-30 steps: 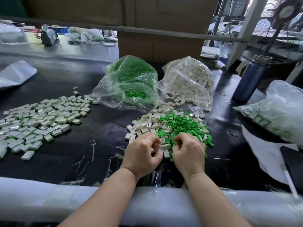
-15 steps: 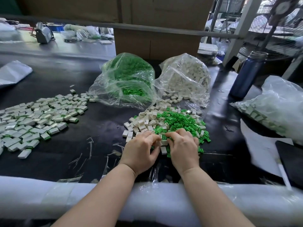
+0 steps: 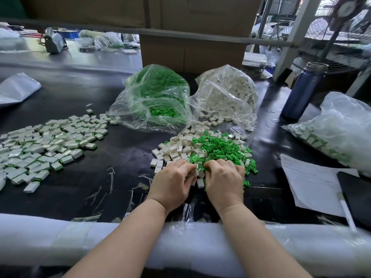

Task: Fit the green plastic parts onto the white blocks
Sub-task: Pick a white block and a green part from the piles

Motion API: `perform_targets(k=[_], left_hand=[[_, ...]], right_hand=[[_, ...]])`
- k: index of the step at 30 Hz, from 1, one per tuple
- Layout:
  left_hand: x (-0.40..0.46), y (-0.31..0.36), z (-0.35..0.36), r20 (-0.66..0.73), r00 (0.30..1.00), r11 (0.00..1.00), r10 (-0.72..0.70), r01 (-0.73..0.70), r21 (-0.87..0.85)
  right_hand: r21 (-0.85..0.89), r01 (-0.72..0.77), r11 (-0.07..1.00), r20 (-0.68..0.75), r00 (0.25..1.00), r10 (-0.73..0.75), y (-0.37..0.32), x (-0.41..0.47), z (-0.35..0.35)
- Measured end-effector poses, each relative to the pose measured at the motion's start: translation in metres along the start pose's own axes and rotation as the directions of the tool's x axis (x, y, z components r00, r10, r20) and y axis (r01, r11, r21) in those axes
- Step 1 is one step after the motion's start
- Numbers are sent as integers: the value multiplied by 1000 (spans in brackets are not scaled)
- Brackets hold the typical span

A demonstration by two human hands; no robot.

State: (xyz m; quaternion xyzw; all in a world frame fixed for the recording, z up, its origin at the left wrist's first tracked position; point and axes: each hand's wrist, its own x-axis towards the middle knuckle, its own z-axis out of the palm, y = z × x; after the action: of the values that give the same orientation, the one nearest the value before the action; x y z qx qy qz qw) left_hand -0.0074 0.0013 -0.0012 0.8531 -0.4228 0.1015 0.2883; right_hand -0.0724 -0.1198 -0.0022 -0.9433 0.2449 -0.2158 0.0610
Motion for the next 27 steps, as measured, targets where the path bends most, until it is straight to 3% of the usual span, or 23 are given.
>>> perform_targets(k=[11,27], left_hand=[[-3,8,-6,-14,1000,1000,21,-21,-7],[0,3,-3,-76,997,997,-11,5,-80]], right_hand=[[1,1,1000,18,1000,-1,1,1,1],[395,49,918,-82,996,-18,-4,-2,-9]])
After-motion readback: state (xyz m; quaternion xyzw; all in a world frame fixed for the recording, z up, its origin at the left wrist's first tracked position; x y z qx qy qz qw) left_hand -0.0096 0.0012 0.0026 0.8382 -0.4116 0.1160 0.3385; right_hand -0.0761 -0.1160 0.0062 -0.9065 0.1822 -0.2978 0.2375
